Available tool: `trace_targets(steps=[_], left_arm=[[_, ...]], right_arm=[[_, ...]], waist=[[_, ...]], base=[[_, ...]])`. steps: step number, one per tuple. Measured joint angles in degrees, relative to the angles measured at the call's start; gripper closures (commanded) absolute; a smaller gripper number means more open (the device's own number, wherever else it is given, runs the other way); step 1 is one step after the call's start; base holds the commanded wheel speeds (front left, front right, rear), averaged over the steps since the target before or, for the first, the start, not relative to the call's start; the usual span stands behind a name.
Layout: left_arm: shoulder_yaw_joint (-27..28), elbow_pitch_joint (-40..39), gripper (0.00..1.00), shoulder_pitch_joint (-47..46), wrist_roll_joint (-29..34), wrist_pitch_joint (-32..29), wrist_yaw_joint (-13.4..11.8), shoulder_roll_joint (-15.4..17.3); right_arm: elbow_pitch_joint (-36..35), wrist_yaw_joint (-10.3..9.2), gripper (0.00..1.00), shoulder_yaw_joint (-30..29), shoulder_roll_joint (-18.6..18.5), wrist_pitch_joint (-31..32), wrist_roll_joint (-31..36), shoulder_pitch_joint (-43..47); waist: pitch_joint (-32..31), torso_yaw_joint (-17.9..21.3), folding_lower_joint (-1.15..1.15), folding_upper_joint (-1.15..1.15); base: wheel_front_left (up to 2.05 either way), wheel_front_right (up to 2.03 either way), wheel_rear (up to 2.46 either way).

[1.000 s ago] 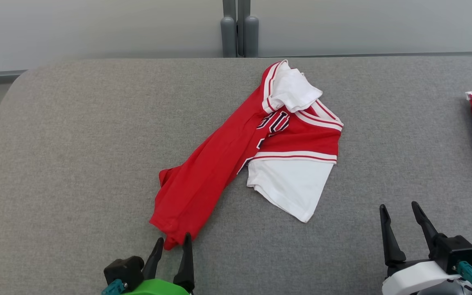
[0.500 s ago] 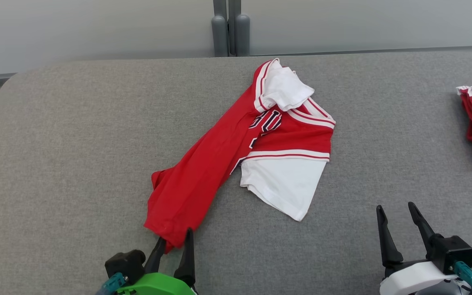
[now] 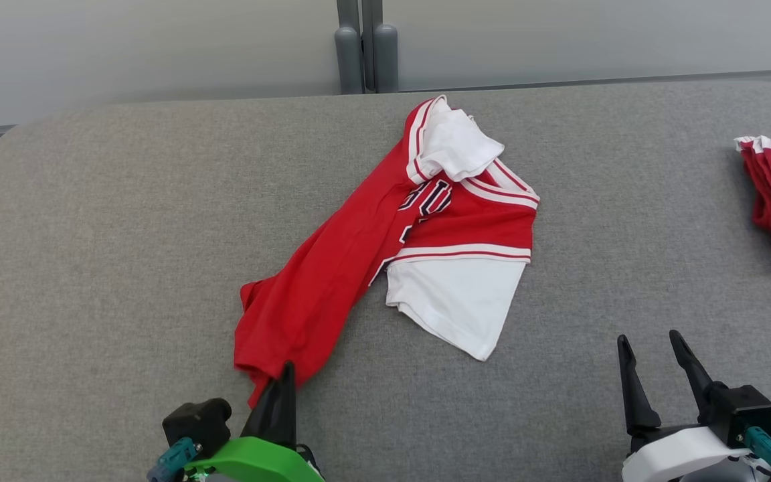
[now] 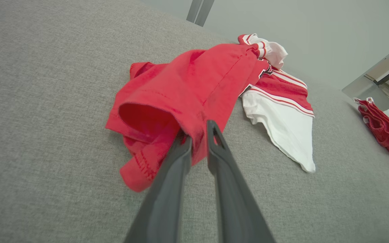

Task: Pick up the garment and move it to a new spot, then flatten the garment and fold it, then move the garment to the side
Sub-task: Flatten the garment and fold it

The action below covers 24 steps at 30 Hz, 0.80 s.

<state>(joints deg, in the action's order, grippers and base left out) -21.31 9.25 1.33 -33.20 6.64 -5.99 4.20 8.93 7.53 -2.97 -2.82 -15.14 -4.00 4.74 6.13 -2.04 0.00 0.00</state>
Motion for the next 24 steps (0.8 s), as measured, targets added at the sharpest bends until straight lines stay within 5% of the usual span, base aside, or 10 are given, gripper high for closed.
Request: trace_targets(steps=[1,13,24], left_arm=[[-0.1,-0.5,1.0,0.2,0.0,-0.2,-0.1,0.2],[-2.1,-16.6,1.0,2.6,-2.2,-7.4,0.7,2.9],[-6.9,-34.4,1.0,-3.7,-6.0,-13.9,3.8,1.7]], right_arm=[[0.0,0.0,0.0,0.0,0.0,0.0,-0.1,0.0],[0.3,0.0,0.0,-0.3,0.0,0.0,-0.5,0.8],[0.8,0.0,0.0,0.6,0.0,0.0,-1.9,0.8]], waist=[[-0.1,-0.1,0.0,0.0],[-1.3,-1.1,0.0,0.0],[-2.9,-1.4,0.0,0.0]], base=[[0.0,0.0,0.0],[0.0,0.0,0.0],[0.0,0.0,0.0]])
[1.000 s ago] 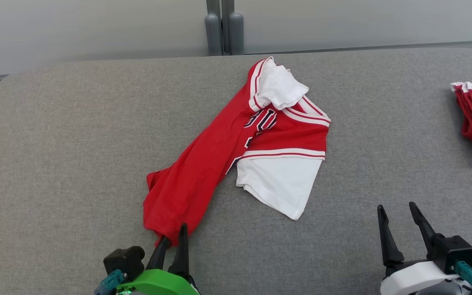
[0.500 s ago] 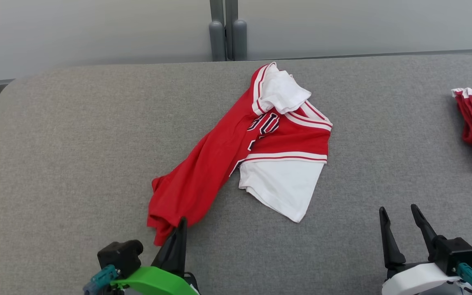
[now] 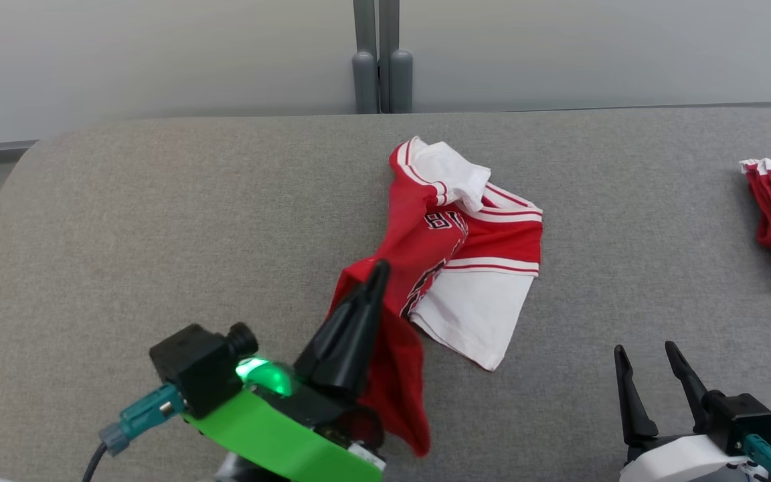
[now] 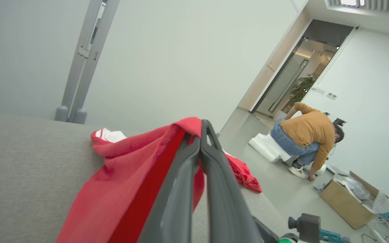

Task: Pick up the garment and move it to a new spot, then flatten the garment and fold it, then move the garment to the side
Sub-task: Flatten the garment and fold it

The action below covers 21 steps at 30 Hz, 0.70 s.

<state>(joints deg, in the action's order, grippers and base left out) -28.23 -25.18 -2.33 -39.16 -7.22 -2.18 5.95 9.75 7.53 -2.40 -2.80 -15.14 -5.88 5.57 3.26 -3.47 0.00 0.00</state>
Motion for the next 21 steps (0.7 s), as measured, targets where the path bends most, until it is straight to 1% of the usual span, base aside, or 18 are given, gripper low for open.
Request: trace_targets(steps=[2,3,4,5,8,11,15,18,19,21], left_arm=[[-1.1,-1.6,1.0,-1.2,-3.6,-1.9,0.2,-1.0],[-0.8,-0.9,1.0,-2.6,-1.3,-2.8,0.0,-0.1],[0.7,0.0,1.0,-4.8,3.3,-2.8,-0.8,2.5],[2.0,0.3,1.0,-5.9,4.1,-2.7,-1.3,3.5],[2.0,-0.5,1.0,-7.8,3.3,-3.9,-1.3,2.6],[6.3,0.4,1.0,-11.2,4.3,-5.0,-2.6,5.1],[14.3,8.1,1.0,-14.3,3.8,-6.1,-4.9,9.1],[19.6,17.3,1.0,-16.8,1.7,-6.5,-5.2,11.5],[21.1,20.9,1.0,-17.9,0.5,-6.6,-5.0,12.3],[23.8,27.4,1.0,-20.1,-0.1,-5.4,-4.6,13.8]], right_arm=[[0.1,0.0,0.0,0.0,0.0,0.0,-0.3,0.0],[0.1,0.0,0.0,0.2,0.0,0.0,-0.5,0.0],[0.2,0.0,0.0,0.4,-0.1,0.0,-0.6,0.0],[0.3,0.0,0.0,0.7,-0.1,0.0,-0.9,0.0],[0.3,0.01,0.0,0.7,0.1,0.0,-1.5,-0.4],[0.3,-0.02,0.0,0.4,-0.1,0.0,-1.5,-0.4],[-0.2,-0.01,0.0,0.3,0.0,0.0,-1.4,-1.7],[-0.3,-0.01,0.0,0.4,-0.1,0.0,-0.8,-3.2],[-0.4,-0.01,0.0,0.6,0.0,0.0,-0.4,-4.0],[-0.6,-0.01,0.0,1.0,0.0,0.0,0.1,-5.5]], waist=[[-0.1,0.2,0.0,0.0],[-0.1,0.3,0.0,0.0],[0.0,0.6,0.0,0.0],[0.0,0.8,0.0,0.0],[0.3,1.8,0.0,0.0],[1.0,2.6,0.0,0.0],[2.8,3.3,0.0,0.0],[4.6,3.7,0.0,0.0],[5.4,3.9,0.0,0.0],[6.9,4.3,0.0,0.0]], base=[[0.0,0.0,0.0],[0.0,0.0,0.0],[0.0,0.0,0.0],[0.0,0.0,0.0],[0.0,0.0,0.0],[0.0,0.0,0.0],[0.0,0.0,0.0],[0.0,0.0,0.0],[0.0,0.0,0.0],[0.0,0.0,0.0]])
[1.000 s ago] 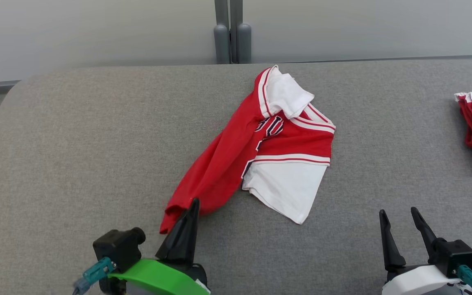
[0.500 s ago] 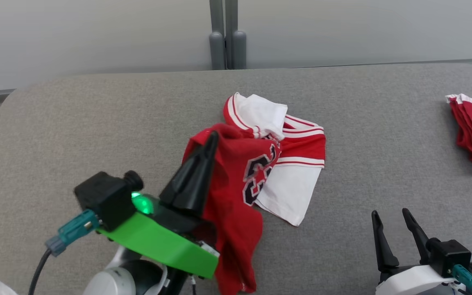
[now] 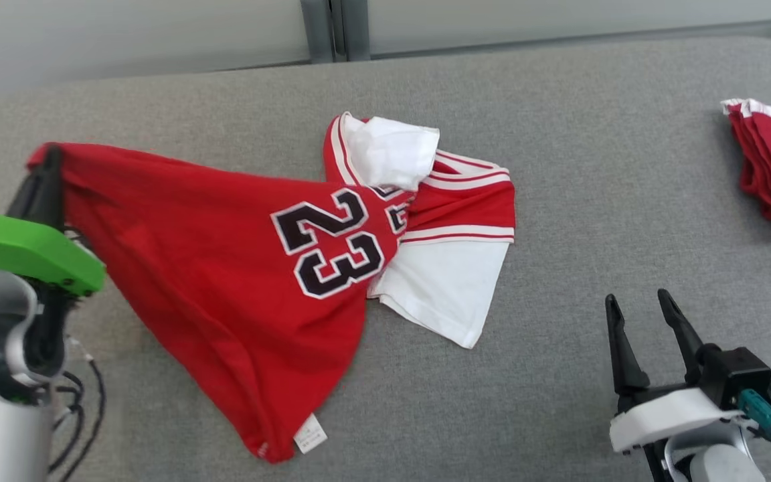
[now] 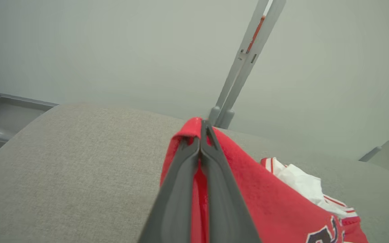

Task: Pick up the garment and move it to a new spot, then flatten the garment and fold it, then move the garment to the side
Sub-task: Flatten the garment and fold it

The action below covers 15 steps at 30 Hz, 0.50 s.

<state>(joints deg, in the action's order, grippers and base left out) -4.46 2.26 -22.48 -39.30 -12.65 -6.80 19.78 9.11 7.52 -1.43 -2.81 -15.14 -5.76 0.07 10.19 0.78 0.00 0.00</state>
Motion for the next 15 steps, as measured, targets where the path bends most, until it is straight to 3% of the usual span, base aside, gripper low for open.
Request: trace_targets(steps=[3,10,11,12,13,14,15], left_arm=[[3.7,10.6,1.0,-4.2,-0.3,4.2,0.8,1.8],[7.3,27.0,1.0,-12.7,0.8,18.1,3.3,3.2],[7.5,28.5,0.9,-13.4,1.1,20.1,3.7,3.2],[8.0,32.0,0.89,-15.1,1.2,23.9,4.5,3.0],[8.2,33.7,0.81,-15.9,1.2,25.1,4.8,2.6],[8.5,35.2,0.46,-16.3,1.1,25.5,4.8,2.3],[8.4,37.2,0.0,-16.7,0.7,25.1,4.8,1.7]], right_arm=[[-0.2,0.0,0.0,-0.1,0.0,0.0,0.9,-2.2],[-0.3,0.0,0.0,-0.2,0.0,0.0,1.9,-3.6],[-0.2,0.0,0.0,-0.2,0.0,0.0,1.9,-3.7],[-0.1,0.0,0.0,-0.3,0.0,0.0,1.9,-3.8],[0.1,0.0,0.0,-0.5,-0.1,0.0,1.9,-3.8],[0.2,0.0,0.0,-0.4,-0.1,0.0,1.9,-3.8],[0.2,0.0,0.0,-0.3,-0.1,0.0,1.9,-3.8]], waist=[[2.8,0.7,0.0,0.0],[7.9,2.8,0.0,0.0],[8.3,3.2,0.0,0.0],[8.9,4.0,0.0,0.0],[9.0,4.3,0.0,0.0],[9.0,4.4,0.0,0.0],[8.8,4.5,0.0,0.0]], base=[[0.0,0.0,0.0],[0.0,0.0,0.0],[0.0,0.0,0.0],[0.0,0.0,0.0],[0.0,0.0,0.0],[0.0,0.0,0.0],[0.0,0.0,0.0]])
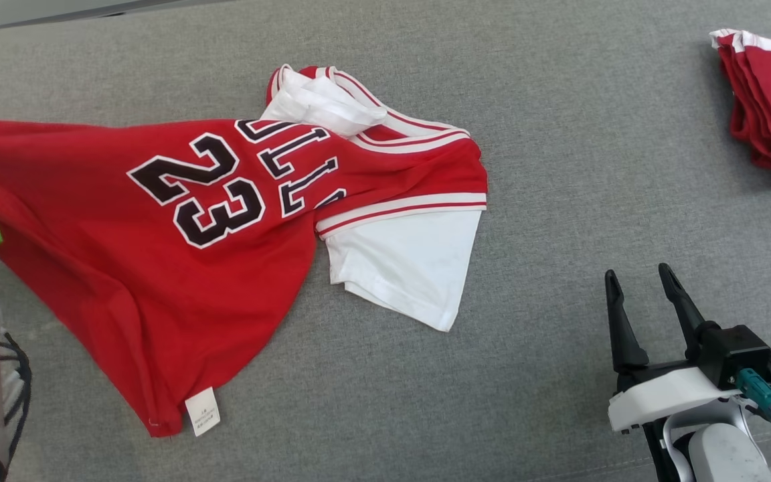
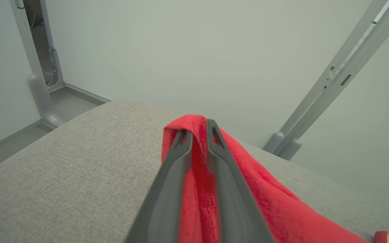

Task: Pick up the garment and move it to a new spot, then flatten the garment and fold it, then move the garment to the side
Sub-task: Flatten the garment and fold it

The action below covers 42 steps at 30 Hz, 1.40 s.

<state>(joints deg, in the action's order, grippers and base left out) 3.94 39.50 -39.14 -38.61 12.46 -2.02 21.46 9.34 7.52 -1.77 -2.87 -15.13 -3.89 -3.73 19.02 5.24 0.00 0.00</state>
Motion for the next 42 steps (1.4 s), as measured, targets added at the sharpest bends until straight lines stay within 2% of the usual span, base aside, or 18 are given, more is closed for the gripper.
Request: trace_targets(steps=[4,7,9,13,18,22,30,36,42], left_arm=[[-3.8,4.5,0.0,0.5,3.3,-0.4,1.0,-0.2],[-4.9,3.9,0.0,2.1,6.0,1.8,0.3,-0.6],[-6.0,2.5,0.0,4.8,7.6,2.3,0.3,-1.9],[-5.2,-7.2,0.0,13.0,11.3,2.6,-0.5,-6.4],[-3.6,-18.8,0.0,29.1,15.3,2.7,-0.8,-14.2],[-3.6,-26.1,0.0,37.4,18.5,2.7,-0.8,-17.2],[-7.3,-31.7,0.0,48.7,25.2,2.7,-0.7,-18.5],[-8.4,-33.2,0.0,49.3,24.9,2.7,-1.8,-18.6],[-8.9,-34.8,0.0,49.2,25.4,2.7,-1.9,-18.6]], right_arm=[[0.0,0.0,0.0,0.3,0.0,0.0,0.1,0.2],[-0.1,0.0,0.0,-0.3,0.1,0.0,0.2,1.3],[-0.2,0.0,0.0,-1.0,0.0,0.0,0.4,2.0],[-0.7,0.0,0.0,-1.7,0.0,0.0,1.2,3.7],[-2.1,0.0,0.0,-2.3,0.1,0.0,1.7,6.3],[-4.2,0.0,0.0,-3.0,0.1,0.0,2.7,8.0],[-5.8,0.0,0.0,-5.3,0.0,0.0,3.7,10.2],[-5.7,0.0,0.0,-4.7,0.1,0.0,3.5,10.6],[-5.5,0.0,0.0,-3.8,0.0,0.0,3.3,10.6]], waist=[[-1.2,-0.2,0.0,0.0],[-2.6,-0.9,0.0,0.0],[-3.7,-1.5,0.0,0.0],[-7.0,-3.1,0.0,0.0],[-12.1,-4.7,0.0,0.0],[-15.8,-5.8,0.0,0.0],[-21.0,-9.0,0.0,0.0],[-22.0,-10.4,0.0,0.0],[-21.6,-10.3,0.0,0.0]], base=[[0.0,0.0,0.0],[0.0,0.0,0.0],[0.0,0.0,0.0],[0.0,0.0,0.0],[0.0,0.0,0.0],[0.0,0.0,0.0],[0.0,0.0,0.0],[0.0,0.0,0.0],[0.0,0.0,0.0]])
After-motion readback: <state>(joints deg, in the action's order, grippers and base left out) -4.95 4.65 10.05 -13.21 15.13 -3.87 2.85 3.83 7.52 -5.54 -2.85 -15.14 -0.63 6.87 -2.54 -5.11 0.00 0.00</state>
